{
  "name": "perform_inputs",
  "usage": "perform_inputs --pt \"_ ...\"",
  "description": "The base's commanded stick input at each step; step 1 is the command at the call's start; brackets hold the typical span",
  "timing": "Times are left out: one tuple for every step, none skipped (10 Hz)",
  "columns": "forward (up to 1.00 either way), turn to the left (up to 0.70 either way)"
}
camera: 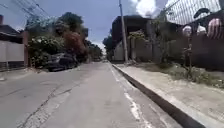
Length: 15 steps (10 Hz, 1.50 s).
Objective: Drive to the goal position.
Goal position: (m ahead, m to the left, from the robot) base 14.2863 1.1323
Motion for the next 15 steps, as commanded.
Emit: perform_inputs --pt "1.00 0.00" --pt "1.00 0.00" --pt "1.00 0.00" --pt "1.00 0.00" --pt "1.00 0.00" --pt "1.00 0.00" --pt "1.00 0.00" --pt "1.00 0.00" --pt "1.00 0.00" --pt "1.00 0.00" --pt "1.00 0.00" --pt "1.00 0.00" --pt "1.00 0.00" --pt "1.00 0.00" --pt "1.00 0.00"
